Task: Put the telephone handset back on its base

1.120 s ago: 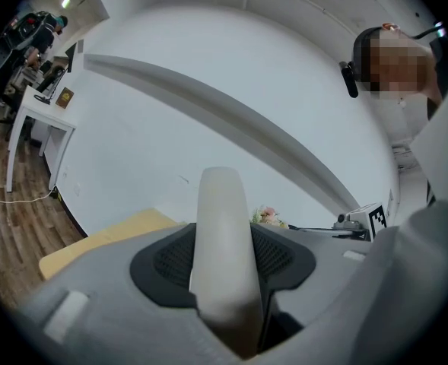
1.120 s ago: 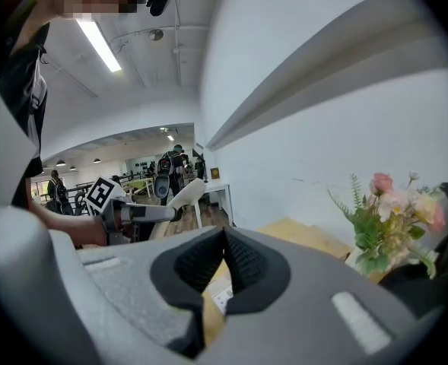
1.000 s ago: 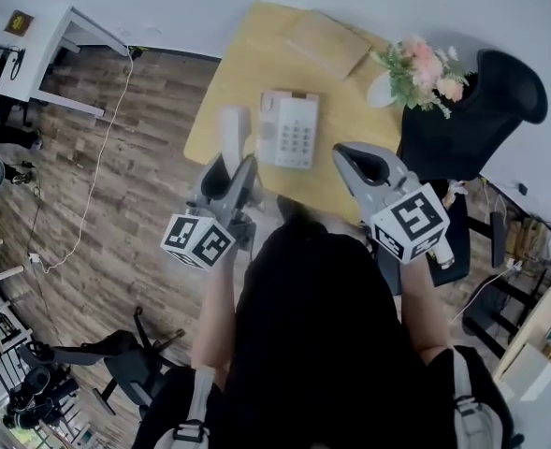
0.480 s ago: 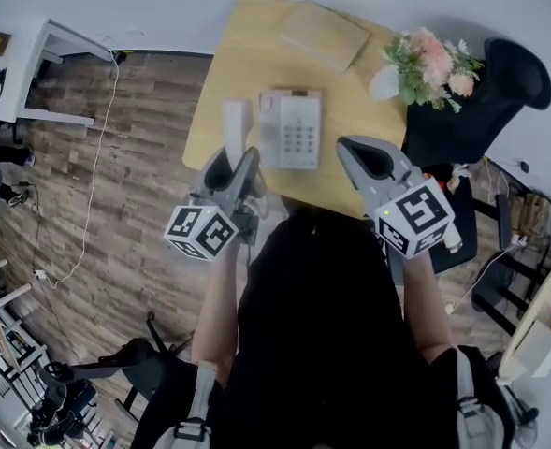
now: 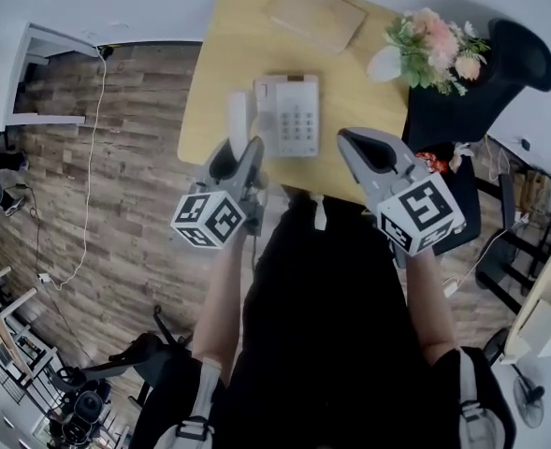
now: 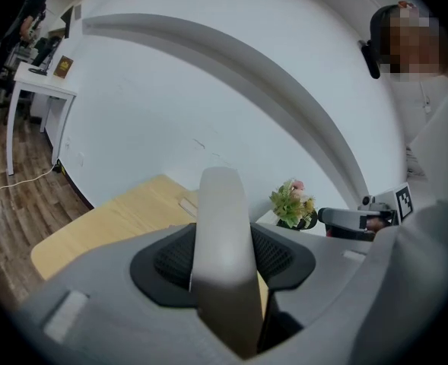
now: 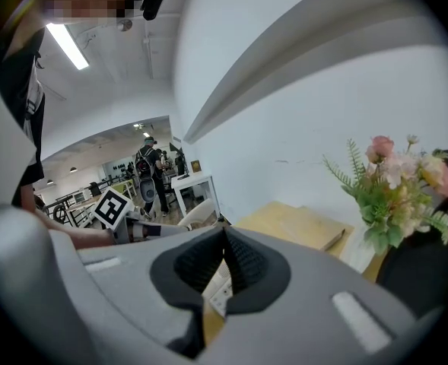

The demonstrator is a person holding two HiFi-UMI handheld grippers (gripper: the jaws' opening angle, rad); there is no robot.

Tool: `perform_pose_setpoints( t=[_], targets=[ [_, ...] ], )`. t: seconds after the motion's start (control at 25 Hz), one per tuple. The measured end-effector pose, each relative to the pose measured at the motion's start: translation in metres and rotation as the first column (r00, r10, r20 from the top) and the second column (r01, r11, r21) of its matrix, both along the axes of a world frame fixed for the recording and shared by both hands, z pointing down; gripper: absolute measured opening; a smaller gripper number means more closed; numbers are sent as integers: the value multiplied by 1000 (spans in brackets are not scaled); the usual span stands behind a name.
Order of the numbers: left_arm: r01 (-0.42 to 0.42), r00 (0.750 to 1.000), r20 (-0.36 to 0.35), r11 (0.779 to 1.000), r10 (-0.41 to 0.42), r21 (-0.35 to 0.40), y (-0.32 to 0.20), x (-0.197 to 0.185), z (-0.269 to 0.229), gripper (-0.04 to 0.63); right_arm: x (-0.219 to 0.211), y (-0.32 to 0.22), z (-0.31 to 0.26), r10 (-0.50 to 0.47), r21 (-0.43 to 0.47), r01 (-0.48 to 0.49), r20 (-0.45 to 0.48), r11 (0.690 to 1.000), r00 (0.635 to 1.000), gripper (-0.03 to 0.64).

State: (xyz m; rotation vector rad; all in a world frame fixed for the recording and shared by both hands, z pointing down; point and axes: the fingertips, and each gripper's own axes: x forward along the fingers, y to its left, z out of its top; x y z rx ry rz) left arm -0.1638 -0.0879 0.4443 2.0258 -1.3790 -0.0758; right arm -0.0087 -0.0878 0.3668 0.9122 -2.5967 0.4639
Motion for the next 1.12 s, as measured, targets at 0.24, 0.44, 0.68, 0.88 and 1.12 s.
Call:
perform_pose_setpoints(
  t=[0.24,0.44,0.68,0.88,1.12],
  targets=[
    [-6,999,36,999,7,-34,-8,7,19,221,-1,1,15,-3,-27,2,-6,1000,1000,2],
    [-4,998,67,998,9,-68,-14,7,39,221,-2,-3,20,-4,-36,3,-11,999,1000,2],
    [-1,994,108,995,12,-100,-23,5,63,221,1,-8,29,15,-58,-16,-15,998,1000,2],
    [6,992,122,992,9,-126,-31,6,78,221,2,-9,34,14,-73,-16,-24,997,1000,2],
    [8,992,122,988,10,-152,-39,11,93,221,6,-10,41,17,-93,-21,-36,995,999,2]
  ],
)
